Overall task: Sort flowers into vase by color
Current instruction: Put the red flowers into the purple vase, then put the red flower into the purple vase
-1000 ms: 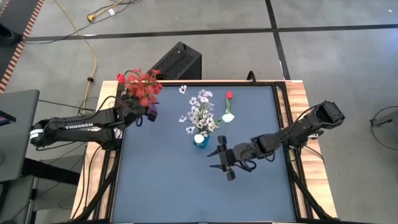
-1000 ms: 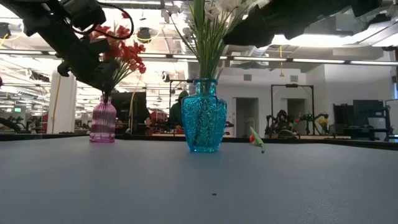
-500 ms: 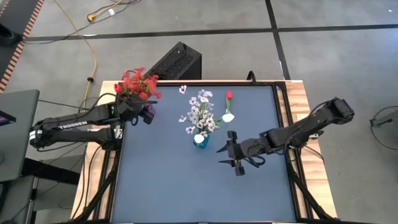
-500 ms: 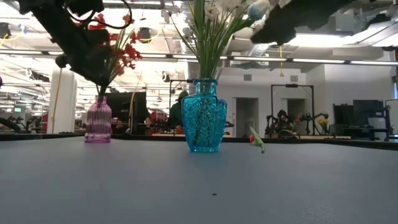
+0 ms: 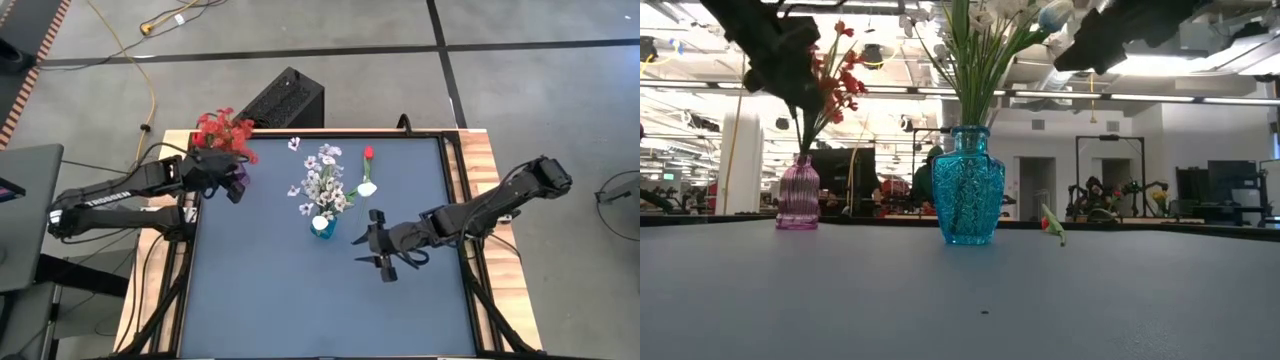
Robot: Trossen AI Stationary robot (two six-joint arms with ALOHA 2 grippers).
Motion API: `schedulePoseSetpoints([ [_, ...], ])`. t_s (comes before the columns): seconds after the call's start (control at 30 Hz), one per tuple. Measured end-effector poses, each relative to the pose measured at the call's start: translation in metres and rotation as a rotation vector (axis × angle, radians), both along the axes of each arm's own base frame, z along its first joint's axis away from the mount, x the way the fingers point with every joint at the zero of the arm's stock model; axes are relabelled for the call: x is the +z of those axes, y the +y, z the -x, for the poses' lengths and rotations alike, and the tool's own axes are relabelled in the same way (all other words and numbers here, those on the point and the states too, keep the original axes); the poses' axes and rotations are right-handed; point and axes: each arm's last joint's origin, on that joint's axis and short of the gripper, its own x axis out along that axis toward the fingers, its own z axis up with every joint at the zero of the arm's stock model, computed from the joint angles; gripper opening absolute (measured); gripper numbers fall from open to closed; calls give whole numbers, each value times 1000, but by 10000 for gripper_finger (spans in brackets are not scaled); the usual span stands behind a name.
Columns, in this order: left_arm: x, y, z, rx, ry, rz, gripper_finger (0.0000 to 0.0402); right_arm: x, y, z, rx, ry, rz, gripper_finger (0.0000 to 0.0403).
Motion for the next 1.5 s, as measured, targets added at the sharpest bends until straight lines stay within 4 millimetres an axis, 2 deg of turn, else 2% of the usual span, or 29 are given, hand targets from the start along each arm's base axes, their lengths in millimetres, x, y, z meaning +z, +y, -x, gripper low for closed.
schedulePoseSetpoints([
  [0.27, 17, -16, -5, -173, -100, 143, 148, -8, 3, 8, -44, 95, -3, 219],
  [0.57, 17, -56, -11, -290, -147, 226, 132, -20, 2, 20, -159, 227, 45, 219],
  [0.67, 16, -72, -15, -307, -164, 223, 130, -29, -5, 26, -210, 236, 69, 219],
  [0.87, 5, -112, -40, -364, -174, 124, 130, -55, -36, 43, -521, 210, 74, 219],
  [1.0, -8, -139, -68, -432, -181, 42, 130, -67, -63, 47, -789, 171, -39, 219],
  [1.1, -24, -155, -92, -466, -170, -51, 130, -74, -81, 41, -939, 135, -225, 219],
  [1.33, -60, -174, -132, -522, -136, -191, 130, -95, -128, 22, -1077, 132, -225, 219],
  [1.5, -72, -178, -141, -528, -130, -214, 130, -112, -147, 12, -1128, 141, -208, 219],
])
